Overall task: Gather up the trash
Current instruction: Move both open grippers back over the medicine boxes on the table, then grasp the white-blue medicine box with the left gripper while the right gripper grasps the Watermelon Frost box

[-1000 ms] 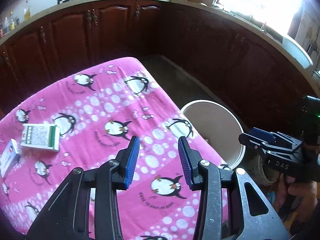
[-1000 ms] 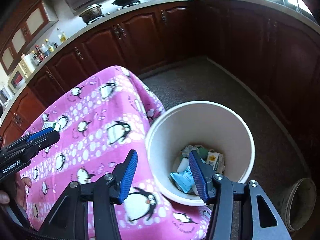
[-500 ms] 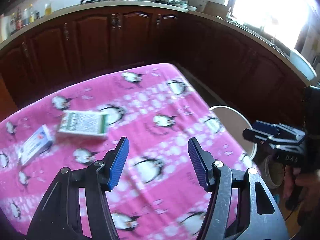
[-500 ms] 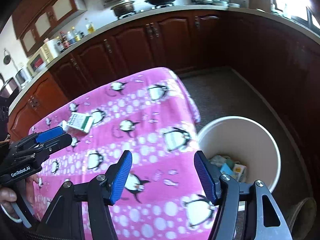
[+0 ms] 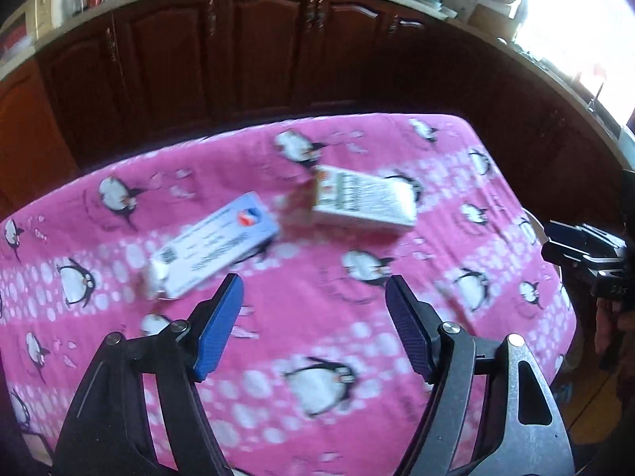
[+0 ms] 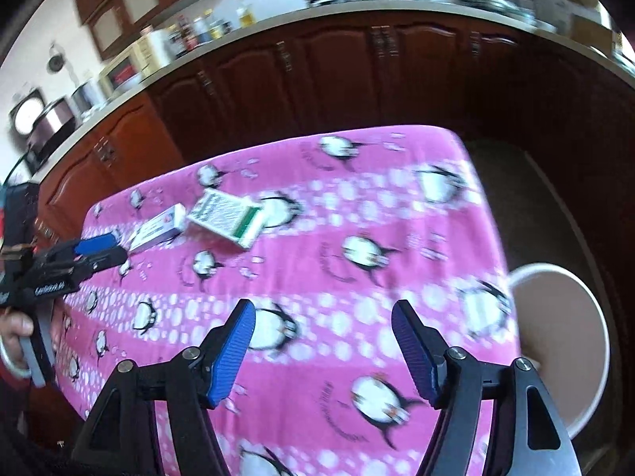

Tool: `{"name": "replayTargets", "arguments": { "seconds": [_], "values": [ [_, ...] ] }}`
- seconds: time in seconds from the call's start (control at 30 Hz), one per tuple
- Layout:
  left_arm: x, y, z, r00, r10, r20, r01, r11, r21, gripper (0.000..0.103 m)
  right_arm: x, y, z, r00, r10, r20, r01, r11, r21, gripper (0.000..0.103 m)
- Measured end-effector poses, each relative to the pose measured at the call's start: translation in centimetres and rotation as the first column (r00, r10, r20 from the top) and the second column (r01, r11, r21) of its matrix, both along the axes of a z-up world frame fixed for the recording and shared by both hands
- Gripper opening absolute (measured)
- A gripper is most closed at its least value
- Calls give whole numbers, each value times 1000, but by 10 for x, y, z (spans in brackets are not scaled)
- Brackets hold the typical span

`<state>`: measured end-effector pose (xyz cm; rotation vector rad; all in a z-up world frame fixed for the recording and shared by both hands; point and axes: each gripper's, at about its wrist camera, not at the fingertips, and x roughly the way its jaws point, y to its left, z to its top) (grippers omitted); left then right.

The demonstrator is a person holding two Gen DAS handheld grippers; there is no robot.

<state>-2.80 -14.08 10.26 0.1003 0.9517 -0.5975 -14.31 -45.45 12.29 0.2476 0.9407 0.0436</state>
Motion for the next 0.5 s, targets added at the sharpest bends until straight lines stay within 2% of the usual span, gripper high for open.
{"name": "replayTargets", "arguments": {
  "seconds": [0.13,0.23,0.4,0.5],
  "values": [
    [21,16,-6,1000,-11,19,11,1000,19,80,33,29,-4,994,111,-1,-111,994,-15,72],
    [40,20,-13,999,-39,1,39,999,33,82,64,53,-10,977,212,-3,-212,976,-37,73],
    [59,9,-27,993,-114,16,110,982,153,82,108,80,-22,948,318,-20,-318,946,-63,74],
    [69,3,-37,987,-160,-2,157,970,184,82,132,92,-28,932,361,-29,-362,928,-82,75]
  ]
}}
